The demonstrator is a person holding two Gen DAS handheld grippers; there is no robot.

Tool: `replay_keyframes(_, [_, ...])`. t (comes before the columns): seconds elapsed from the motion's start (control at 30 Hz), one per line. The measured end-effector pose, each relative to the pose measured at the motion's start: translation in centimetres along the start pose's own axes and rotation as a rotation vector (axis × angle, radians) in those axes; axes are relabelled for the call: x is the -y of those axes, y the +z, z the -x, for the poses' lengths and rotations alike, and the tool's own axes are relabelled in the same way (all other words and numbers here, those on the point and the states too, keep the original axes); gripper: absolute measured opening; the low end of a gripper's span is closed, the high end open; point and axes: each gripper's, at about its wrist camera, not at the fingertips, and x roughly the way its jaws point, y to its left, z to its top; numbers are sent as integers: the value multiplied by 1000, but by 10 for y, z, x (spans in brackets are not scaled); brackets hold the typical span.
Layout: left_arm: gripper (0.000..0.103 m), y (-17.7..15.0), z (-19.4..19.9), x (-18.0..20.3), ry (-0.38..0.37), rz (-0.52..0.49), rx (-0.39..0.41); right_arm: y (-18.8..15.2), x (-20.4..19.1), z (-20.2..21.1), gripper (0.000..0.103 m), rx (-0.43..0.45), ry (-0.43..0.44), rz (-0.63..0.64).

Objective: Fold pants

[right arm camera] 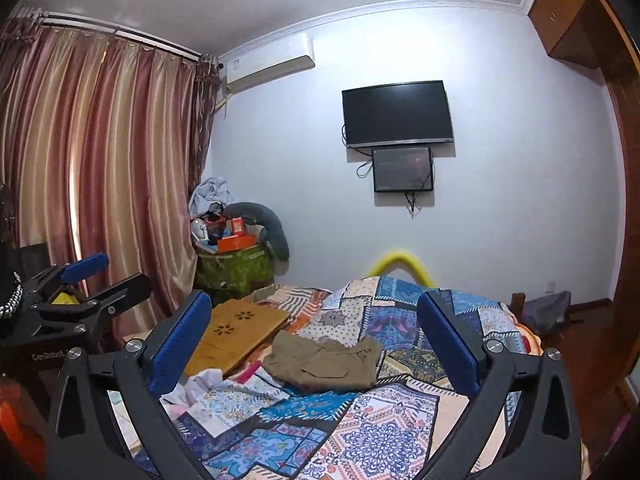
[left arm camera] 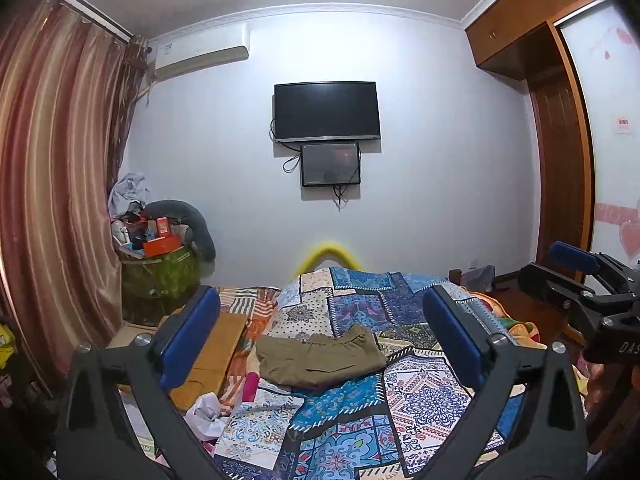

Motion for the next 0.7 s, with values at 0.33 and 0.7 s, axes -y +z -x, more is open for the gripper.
replay_keyframes(0.33, [103,-1,-1,-1,-8,-1,0,-2,-2,0,102,-18,8,11])
replay_keyframes(0.7, [103,-4,-4,-1,-8,9,0,-2,0,0,102,-28,8,8])
